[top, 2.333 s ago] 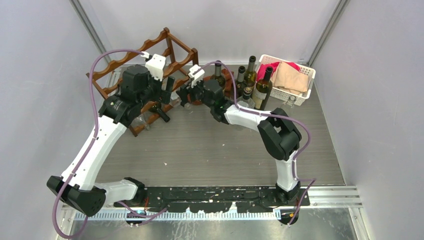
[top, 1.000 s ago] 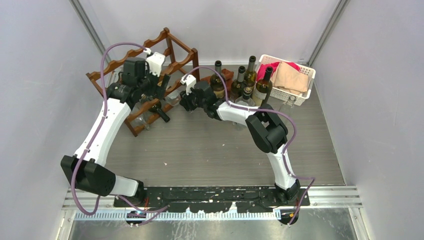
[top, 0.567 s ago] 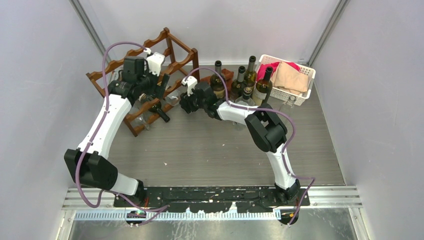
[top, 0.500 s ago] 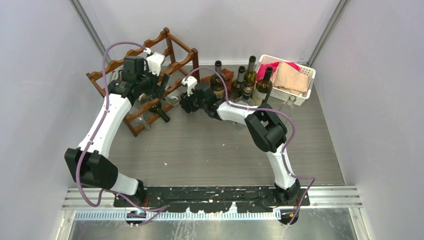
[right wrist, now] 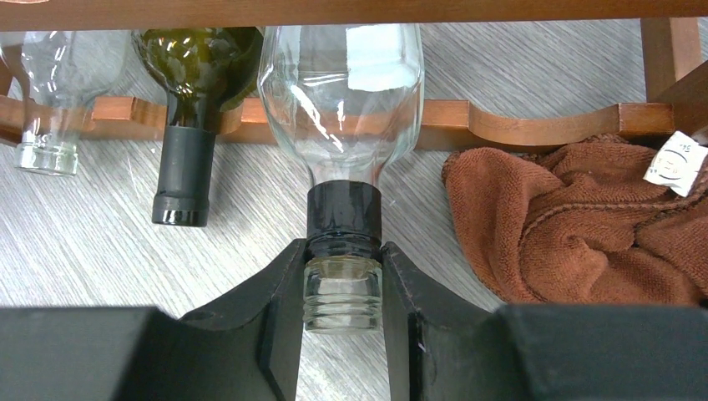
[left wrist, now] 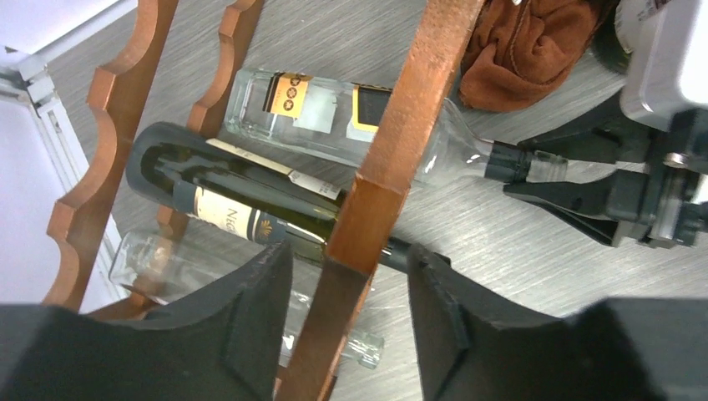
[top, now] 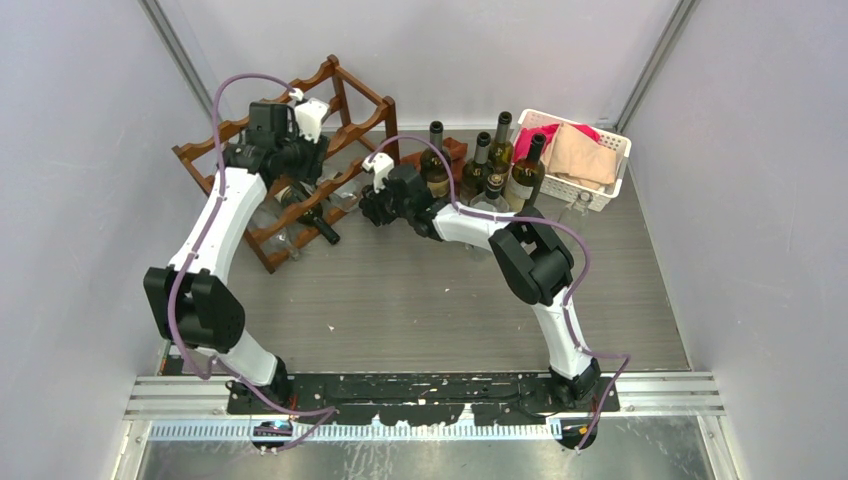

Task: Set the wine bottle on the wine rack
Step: Place the wine bottle in the wine rack.

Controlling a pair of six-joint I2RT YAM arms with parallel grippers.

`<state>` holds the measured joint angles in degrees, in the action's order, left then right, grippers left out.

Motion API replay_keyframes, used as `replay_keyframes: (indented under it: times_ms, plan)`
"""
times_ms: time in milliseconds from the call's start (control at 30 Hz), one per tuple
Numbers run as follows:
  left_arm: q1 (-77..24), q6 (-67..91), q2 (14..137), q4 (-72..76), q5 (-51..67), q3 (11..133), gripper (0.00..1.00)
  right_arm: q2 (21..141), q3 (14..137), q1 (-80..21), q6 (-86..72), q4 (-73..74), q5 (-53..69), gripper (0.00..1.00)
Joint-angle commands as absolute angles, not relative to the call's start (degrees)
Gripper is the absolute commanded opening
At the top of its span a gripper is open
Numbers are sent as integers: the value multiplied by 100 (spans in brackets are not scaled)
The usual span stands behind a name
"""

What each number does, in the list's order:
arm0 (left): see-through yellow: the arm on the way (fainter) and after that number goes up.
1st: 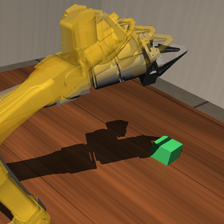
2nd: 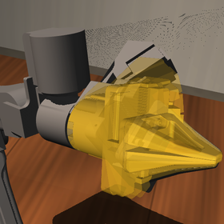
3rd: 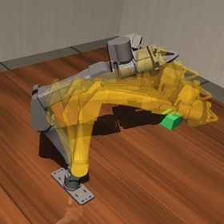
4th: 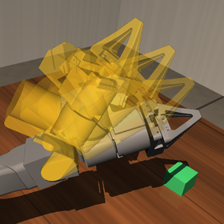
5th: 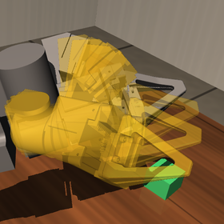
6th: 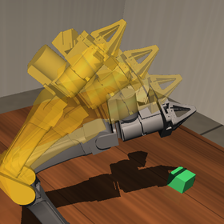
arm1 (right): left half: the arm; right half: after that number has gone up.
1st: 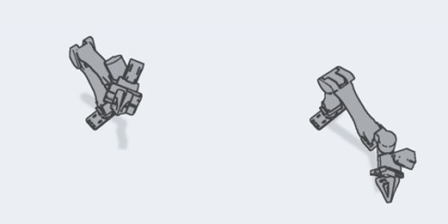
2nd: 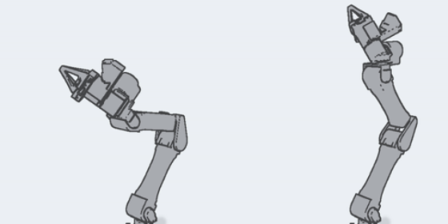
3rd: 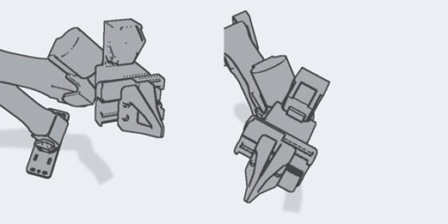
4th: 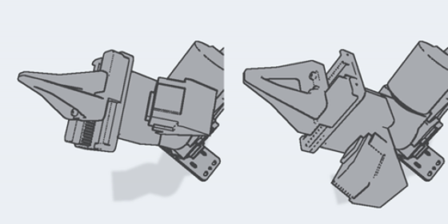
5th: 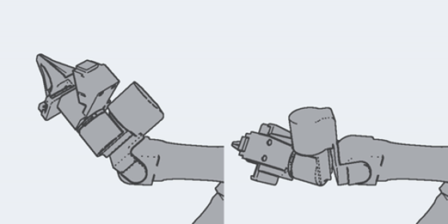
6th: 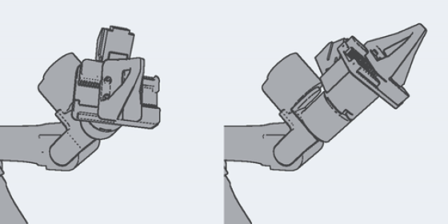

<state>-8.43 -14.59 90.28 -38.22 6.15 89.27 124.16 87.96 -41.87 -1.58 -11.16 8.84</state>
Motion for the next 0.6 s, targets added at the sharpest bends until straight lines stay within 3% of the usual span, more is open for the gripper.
replay_keyframes:
  times_ms: [0, 100, 567]
  plan:
    - [-726, -1656, 9231, -3938, 876, 9411, 44, 12326, 8688, -4187, -374, -1394, 808, 1]
    - [-704, -1692, 9370, -4018, 1006, 9533, 32, 12302, 8458, -4231, -464, -1613, 666, 1]
    - [-633, -1748, 9420, -4161, 1468, 9606, 25, 12489, 8031, -4322, -580, -2518, 248, 1]
